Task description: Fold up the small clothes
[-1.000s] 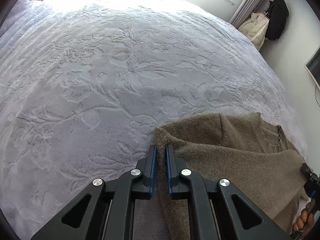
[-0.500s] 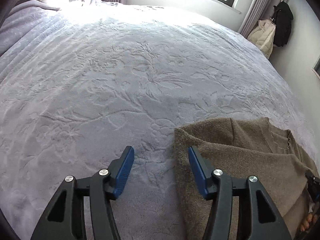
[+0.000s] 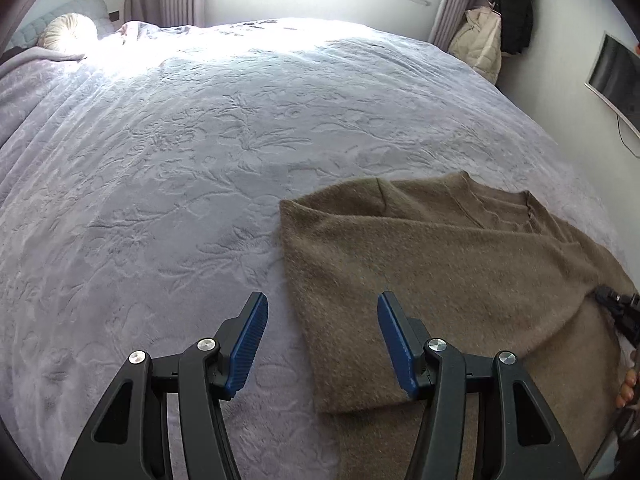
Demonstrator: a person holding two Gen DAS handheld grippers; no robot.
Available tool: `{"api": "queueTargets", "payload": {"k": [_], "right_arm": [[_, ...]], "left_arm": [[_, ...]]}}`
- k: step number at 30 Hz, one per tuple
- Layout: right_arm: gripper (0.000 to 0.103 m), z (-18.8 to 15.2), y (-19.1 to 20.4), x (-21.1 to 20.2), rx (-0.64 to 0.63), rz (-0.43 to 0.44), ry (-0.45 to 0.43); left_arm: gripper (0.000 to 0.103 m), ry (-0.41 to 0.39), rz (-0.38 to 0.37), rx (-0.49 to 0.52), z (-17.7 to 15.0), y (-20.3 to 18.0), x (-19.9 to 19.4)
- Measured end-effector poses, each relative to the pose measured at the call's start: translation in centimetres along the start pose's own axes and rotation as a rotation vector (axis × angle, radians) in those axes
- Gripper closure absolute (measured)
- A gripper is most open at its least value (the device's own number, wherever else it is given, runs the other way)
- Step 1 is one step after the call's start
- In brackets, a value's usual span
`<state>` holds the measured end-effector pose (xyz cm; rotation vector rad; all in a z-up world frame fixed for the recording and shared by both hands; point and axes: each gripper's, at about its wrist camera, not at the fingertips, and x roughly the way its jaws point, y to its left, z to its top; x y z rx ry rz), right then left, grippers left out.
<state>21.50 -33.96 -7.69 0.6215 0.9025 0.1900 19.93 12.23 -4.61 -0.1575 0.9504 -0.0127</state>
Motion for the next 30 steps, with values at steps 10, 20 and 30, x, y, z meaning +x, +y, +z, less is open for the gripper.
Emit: {"api": "queueTargets", "payload": {"k": [10, 20, 30], "right_arm": [[0.045, -1.7, 5.6, 3.4, -0.209, -0.063, 0.045], [0.046, -2.9, 3.5, 3.1, -0.239, -0.048, 0.052], [0.037, -3.6, 4.4, 3.2, -0.302, -0.057, 0.022]], "left_arm": [[0.022, 0.025, 0.141, 0.07, -3.9, -1.3, 2.0], [0.021, 0.028, -0.029, -0.02, -4.7, 2.8, -1.1], [0.021, 0.01, 0.053, 0.061, -5.1, 1.2, -0.3]]}}
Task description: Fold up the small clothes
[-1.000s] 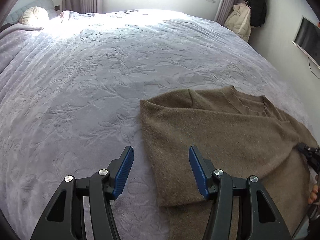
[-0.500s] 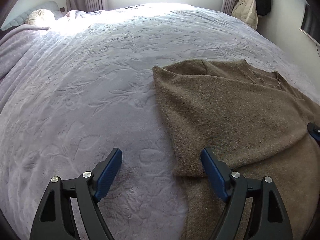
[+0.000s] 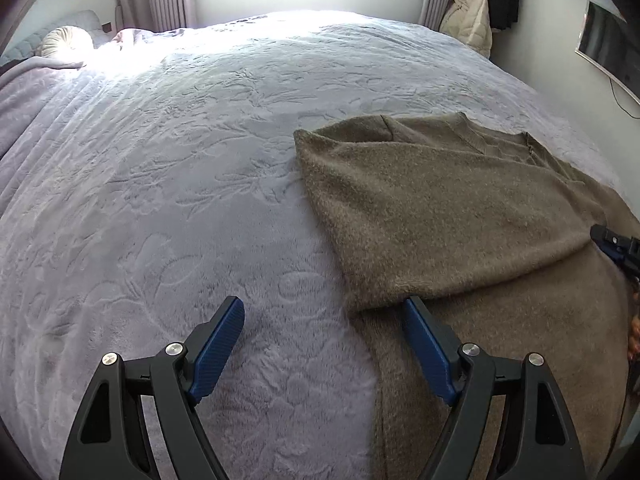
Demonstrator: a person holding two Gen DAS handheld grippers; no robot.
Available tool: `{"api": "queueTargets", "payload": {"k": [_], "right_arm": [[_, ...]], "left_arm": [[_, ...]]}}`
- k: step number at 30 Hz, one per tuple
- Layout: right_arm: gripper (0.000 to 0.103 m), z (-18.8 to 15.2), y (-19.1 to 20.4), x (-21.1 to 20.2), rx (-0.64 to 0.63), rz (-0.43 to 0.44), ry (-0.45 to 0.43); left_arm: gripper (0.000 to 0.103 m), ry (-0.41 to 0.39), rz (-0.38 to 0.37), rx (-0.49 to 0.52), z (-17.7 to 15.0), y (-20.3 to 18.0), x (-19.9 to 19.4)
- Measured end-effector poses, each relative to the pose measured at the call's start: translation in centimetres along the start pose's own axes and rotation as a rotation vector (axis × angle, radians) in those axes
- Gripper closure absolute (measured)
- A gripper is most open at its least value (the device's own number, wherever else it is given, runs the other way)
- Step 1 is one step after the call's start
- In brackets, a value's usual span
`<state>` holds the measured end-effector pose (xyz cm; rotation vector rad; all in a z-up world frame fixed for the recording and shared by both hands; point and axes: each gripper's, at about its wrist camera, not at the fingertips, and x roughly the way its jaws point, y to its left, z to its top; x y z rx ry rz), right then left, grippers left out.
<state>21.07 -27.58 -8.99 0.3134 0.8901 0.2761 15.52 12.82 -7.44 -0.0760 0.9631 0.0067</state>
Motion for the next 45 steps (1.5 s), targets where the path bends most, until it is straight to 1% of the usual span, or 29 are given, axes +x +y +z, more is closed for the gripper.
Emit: {"api": "queueTargets", "payload": {"k": [2, 3, 6, 8, 11, 12, 14, 15, 17, 19, 21, 22, 23, 25, 26, 28, 32, 33, 35, 37, 42, 45], "right_arm": [[0.037, 0.0, 0.0, -0.1, -0.001, 0.003, -0.004], [0.037, -0.1, 0.0, -0.1, 0.0, 0.007, -0.006], [0.036, -0.1, -0.3, -0.2, 0.01, 0.023, -0.012], [0.036, -0.1, -0.4, -0.3, 0.014, 0.03, -0.017], [0.036, -0.2, -0.4, -0.3, 0.013, 0.032, -0.02], [0.035, -0.2, -0.3, -0.3, 0.011, 0.033, -0.021], [0.034, -0.2, -0.3, -0.3, 0.008, 0.034, -0.021], [0.034, -0.2, -0.3, -0.3, 0.007, 0.037, -0.021], [0.029, -0.2, -0.3, -0.3, 0.002, 0.056, -0.023], [0.025, -0.2, 0.0, -0.2, -0.012, 0.054, -0.021], [0.024, -0.3, 0.4, -0.1, -0.029, 0.038, -0.016], [0.023, -0.2, 0.6, -0.1, -0.039, 0.03, -0.013], [0.023, -0.3, 0.7, 0.0, -0.044, 0.026, -0.01], [0.022, -0.2, 0.6, -0.1, -0.043, 0.031, -0.009], [0.022, -0.2, 0.5, -0.1, -0.038, 0.037, -0.01], [0.022, -0.1, 0.3, -0.1, -0.029, 0.05, -0.014], [0.022, -0.2, 0.5, 0.0, -0.035, 0.044, -0.016], [0.022, -0.2, 0.5, 0.0, -0.037, 0.043, -0.018], [0.021, -0.3, 0.5, 0.0, -0.039, 0.045, -0.02], [0.021, -0.3, 0.4, 0.0, -0.035, 0.053, -0.022], [0.02, -0.4, 0.4, -0.1, -0.031, 0.059, -0.025], [0.018, -0.4, 0.4, 0.0, -0.037, 0.062, -0.024]], "left_arm": [[0.022, -0.011, 0.066, 0.005, 0.5, -0.2, 0.6], [0.025, -0.016, 0.1, 0.01, 0.6, -0.3, 0.8], [0.025, -0.049, 0.136, -0.003, 0.3, 0.4, 0.2], [0.025, -0.052, 0.128, -0.015, -0.2, 0.9, 0.1], [0.024, -0.023, 0.107, -0.059, -0.9, 1.9, 0.4], [0.024, -0.021, 0.113, -0.077, -1.2, 2.2, 0.2], [0.024, -0.009, 0.166, -0.112, -1.8, 2.9, -0.3], [0.024, -0.005, 0.155, -0.132, -2.0, 3.3, -0.7], [0.024, -0.014, 0.108, -0.181, -1.9, 3.9, -1.7], [0.024, -0.033, 0.078, -0.19, -1.1, 3.5, -2.2], [0.024, -0.052, 0.072, -0.166, 0.3, 2.2, -2.0], [0.024, -0.042, 0.08, -0.148, 0.8, 1.5, -1.6], [0.024, -0.011, 0.108, -0.113, 1.2, 0.4, -0.4], [0.024, 0.026, 0.174, -0.052, 1.1, -0.7, 1.5], [0.024, 0.023, 0.183, -0.038, 0.8, -0.9, 1.9], [0.019, -0.003, 0.195, -0.041, 0.4, -0.9, 1.6], [0.018, 0.031, 0.152, -0.098, 0.1, 0.2, 0.7], [0.018, 0.035, 0.153, -0.099, 0.1, 0.3, 0.5], [0.018, 0.039, 0.183, -0.078, -0.2, -0.2, -0.1], [0.018, 0.045, 0.19, -0.059, -0.4, -0.8, -0.4], [0.018, 0.049, 0.17, -0.015, -1.2, -2.8, -1.9], [0.018, 0.046, 0.152, 0.001, -1.5, -4.0, -3.1]]}}
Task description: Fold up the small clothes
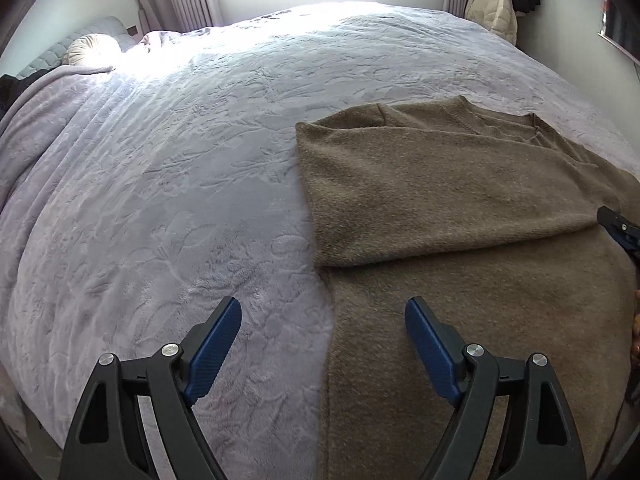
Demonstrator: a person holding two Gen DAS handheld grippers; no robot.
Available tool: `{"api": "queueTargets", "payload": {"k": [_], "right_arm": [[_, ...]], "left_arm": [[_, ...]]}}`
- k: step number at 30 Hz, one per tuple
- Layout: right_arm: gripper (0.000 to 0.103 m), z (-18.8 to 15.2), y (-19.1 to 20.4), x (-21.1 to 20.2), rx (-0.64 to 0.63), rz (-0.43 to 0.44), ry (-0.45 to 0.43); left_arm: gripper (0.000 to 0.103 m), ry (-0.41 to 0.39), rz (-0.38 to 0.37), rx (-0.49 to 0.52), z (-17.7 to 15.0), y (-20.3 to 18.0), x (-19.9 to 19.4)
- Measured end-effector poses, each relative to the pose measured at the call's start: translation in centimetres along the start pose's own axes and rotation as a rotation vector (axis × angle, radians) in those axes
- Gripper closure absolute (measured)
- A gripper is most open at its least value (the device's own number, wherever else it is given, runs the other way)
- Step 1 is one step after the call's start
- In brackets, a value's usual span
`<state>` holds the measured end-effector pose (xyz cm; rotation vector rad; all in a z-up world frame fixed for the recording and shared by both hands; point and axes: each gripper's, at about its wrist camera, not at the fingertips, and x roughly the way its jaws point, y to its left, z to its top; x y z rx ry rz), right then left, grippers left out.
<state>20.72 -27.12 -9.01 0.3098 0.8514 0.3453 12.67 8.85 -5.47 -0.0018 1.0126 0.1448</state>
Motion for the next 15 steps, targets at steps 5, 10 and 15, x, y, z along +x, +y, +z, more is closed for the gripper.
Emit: {"api": "queueTargets", "payload": {"k": [5, 10, 15], "right_arm": [[0.016, 0.3, 0.1, 0.2, -0.002, 0.002, 0.027], [0.017, 1.1, 0.8, -1.0, -0.008, -0.004, 0.087], [0.016, -0.6, 0.6, -5.6, 0.064, 0.105, 0.056]], "left_arm": [[0.018, -0.016, -0.018, 0.02, -0.4, -1.8, -2.5], [0.018, -0.036, -0.048, 0.055, -1.1, -4.2, -5.0], [0.018, -0.031, -0.085, 0.08, -1.9, -7.1, -6.3]]}}
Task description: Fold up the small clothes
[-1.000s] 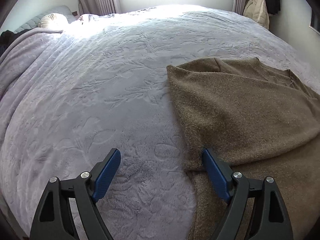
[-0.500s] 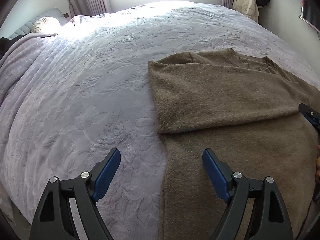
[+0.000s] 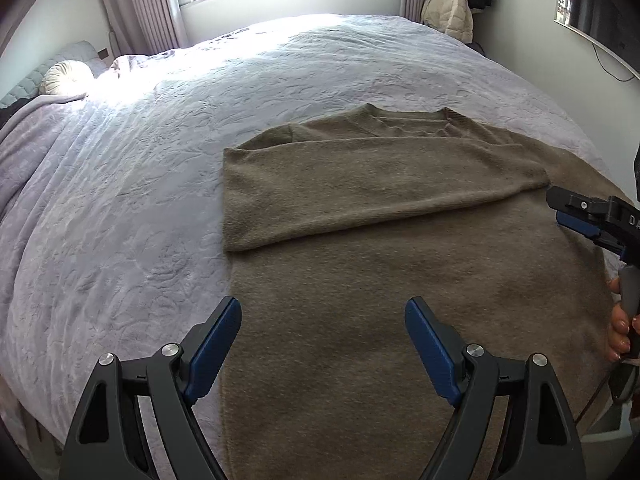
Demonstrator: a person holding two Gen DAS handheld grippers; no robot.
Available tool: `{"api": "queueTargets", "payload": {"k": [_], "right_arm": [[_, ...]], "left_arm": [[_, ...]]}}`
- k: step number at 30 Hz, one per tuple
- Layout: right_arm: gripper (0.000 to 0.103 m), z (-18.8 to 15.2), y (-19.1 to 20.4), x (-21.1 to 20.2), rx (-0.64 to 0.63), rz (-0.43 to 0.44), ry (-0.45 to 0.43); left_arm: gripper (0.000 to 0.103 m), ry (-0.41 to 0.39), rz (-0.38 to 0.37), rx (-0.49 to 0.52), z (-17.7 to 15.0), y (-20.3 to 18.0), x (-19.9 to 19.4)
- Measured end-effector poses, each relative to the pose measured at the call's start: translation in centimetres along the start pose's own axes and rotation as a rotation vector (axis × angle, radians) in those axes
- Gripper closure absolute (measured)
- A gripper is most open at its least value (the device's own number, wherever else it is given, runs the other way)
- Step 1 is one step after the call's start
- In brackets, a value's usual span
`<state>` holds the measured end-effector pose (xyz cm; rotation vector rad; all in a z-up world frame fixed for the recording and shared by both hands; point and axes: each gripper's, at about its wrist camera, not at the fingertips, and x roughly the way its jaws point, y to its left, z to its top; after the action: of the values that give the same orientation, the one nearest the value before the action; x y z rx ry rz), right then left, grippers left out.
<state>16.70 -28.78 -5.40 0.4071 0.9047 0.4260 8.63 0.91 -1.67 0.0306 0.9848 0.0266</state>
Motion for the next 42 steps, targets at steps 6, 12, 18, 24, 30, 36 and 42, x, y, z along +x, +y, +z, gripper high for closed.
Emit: {"api": "queueTargets", "payload": {"k": [6, 12, 18, 24, 30, 36, 42], "right_arm": [[0.016, -4.6, -1.7, -6.3, 0.0, -0.028, -0.045], [0.022, -7.6, -8.8, -12.4, 0.202, -0.037, -0.122], [0.034, -7.4, -14.2, -15.8, 0.351, -0.012, -0.218], [0.034, -6.1, -19.6, -17.9, 0.563, 0.028, -0.355], [0.034, -4.3, -23.4, -18.9, 0.702, 0.001, -0.467], [0.034, -2.7, -26.1, -19.4, 0.735, 0.011, -0.546], [0.089, 0.9, -24.3, -19.1, 0.631, -0.036, -0.534]], "left_arm": [[0.018, 0.029, -0.069, 0.041, -1.2, -5.0, -0.1], [0.018, 0.065, -0.111, 0.092, -2.3, -9.8, 0.1], [0.018, 0.077, -0.146, 0.097, -2.1, -13.3, 0.5], [0.018, 0.076, -0.161, 0.106, -1.1, -17.0, 1.6], [0.018, 0.078, -0.177, 0.13, -0.5, -19.2, 2.1], [0.018, 0.049, -0.181, 0.123, 1.4, -20.3, 2.9], [0.018, 0.037, -0.184, 0.106, 2.6, -19.8, 3.7]]}}
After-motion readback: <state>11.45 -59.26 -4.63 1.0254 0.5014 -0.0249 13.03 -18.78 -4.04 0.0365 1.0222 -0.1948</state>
